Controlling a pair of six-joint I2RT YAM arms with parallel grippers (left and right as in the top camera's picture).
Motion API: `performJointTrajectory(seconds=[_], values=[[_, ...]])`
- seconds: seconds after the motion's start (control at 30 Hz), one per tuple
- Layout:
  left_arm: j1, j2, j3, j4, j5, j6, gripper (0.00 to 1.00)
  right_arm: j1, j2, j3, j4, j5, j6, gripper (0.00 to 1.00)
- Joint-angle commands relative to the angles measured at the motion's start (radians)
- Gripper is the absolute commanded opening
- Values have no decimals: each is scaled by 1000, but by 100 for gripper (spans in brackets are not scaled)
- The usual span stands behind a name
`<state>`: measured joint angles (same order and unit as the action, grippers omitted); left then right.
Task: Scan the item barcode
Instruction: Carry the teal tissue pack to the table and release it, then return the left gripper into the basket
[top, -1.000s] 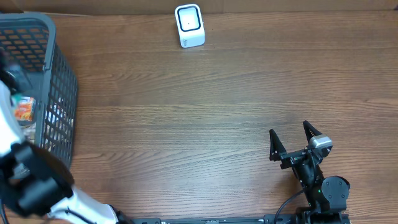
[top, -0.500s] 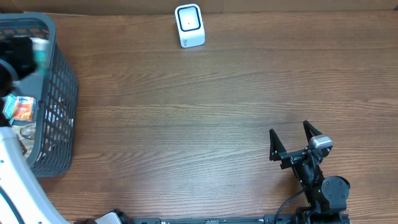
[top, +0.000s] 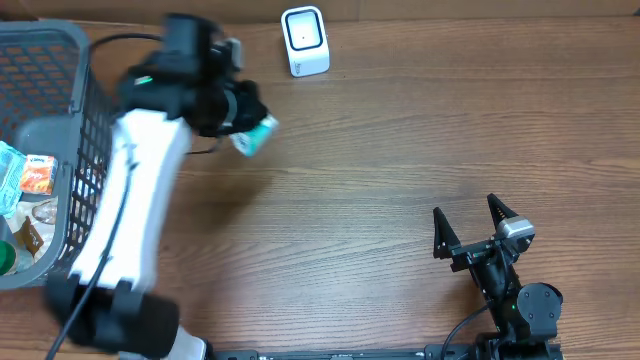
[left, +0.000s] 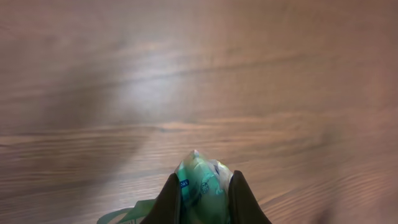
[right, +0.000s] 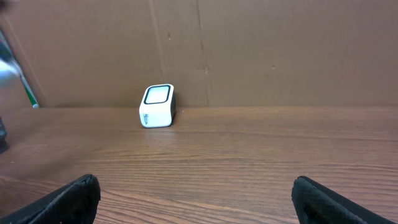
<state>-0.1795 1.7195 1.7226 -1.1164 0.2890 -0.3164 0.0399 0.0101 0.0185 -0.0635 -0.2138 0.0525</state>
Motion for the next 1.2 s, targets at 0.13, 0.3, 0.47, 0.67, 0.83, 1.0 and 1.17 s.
performJointTrajectory(seconds=[0.13,0.3,0.47,0.67,0.83,1.0,1.17], values=[[-129,245,-11,29,-45,-90,4,3,-8,-12,6,-5,4,100],[-193,340,-11,98,81,-92,4,3,-8,-12,6,-5,4,100],[-239,354,-10,175,105,-122,34,3,-8,-12,6,-5,4,100],[-247,352,0,204,119,-126,83,3,-8,-12,6,-5,4,100],[-187,302,96,143,149,-125,84,3,-8,-12,6,-5,4,100],[-89,181,245,48,122,-85,82,3,-8,-12,6,-5,4,100],[39,23,395,-40,17,0,100,3,-8,-12,6,-5,4,100]])
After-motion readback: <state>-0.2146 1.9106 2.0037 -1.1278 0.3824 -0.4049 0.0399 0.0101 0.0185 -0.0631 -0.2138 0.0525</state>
